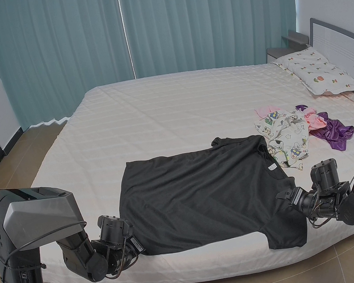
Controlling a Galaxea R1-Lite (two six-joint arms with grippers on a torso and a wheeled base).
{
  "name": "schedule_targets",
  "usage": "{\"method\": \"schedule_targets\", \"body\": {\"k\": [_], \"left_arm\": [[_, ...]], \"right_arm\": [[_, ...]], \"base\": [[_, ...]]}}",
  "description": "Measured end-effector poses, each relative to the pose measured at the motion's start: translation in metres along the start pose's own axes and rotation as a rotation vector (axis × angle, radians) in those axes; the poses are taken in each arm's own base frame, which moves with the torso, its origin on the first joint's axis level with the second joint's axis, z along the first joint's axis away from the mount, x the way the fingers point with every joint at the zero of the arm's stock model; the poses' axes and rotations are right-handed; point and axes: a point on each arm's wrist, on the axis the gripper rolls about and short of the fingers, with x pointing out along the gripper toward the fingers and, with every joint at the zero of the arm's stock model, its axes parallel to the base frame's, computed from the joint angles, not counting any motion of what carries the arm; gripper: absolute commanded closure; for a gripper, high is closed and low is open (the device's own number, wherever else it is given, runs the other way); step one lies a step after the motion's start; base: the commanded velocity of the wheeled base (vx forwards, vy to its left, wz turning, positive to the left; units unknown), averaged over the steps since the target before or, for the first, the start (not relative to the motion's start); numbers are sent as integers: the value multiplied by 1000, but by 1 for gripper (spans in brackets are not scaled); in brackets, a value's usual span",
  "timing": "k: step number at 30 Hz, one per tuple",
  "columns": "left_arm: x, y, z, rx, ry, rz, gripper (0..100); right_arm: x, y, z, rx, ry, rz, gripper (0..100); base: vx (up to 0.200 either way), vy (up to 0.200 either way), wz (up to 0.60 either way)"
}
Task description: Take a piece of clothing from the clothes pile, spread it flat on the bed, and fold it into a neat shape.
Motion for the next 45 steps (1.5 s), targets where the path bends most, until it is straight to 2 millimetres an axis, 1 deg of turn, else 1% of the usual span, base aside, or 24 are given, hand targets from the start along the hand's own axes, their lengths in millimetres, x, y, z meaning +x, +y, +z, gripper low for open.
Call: {"method": "schedule_targets", "body": {"k": [4,11,12,17,23,24,28,30,32,36,43,44,45], "left_arm": [[0,1,2,-14,2,9,100],[-7,6,17,-115,-23,-1,100],[-8,7,21,-154,-17,-14,100],[-12,12,28,-235,46,-79,100],[-16,16,33,-267,52,-97,100],[-18,17,34,-272,48,-99,100],[-19,18,35,-276,37,-112,100],[-20,18,35,-277,32,-118,100],[-21,18,35,-277,31,-120,100],[-21,19,34,-276,31,-120,100],[-21,19,34,-275,32,-119,100],[-21,19,34,-275,32,-119,100],[-21,19,34,-275,32,-120,100]], "right_arm": [[0,-1,1,-1,-2,-4,0],[1,-3,3,-23,-10,-14,0],[1,-3,3,-55,-9,-20,0],[3,-3,3,-166,19,-50,0],[10,-8,15,-177,63,-61,0],[16,-14,22,-161,90,-37,0],[25,-31,32,-183,97,-45,0],[29,-40,35,-199,95,-53,0],[32,-46,34,-206,107,-67,0],[41,-53,31,-216,119,-80,0],[55,-58,29,-225,88,-61,0],[57,-58,28,-228,86,-61,100],[60,-59,28,-234,86,-62,100]], "base": [[0,0,0],[0,0,0],[0,0,0],[0,0,0],[0,0,0],[0,0,0],[0,0,0],[0,0,0],[0,0,0],[0,0,0],[0,0,0],[0,0,0],[0,0,0]]}}
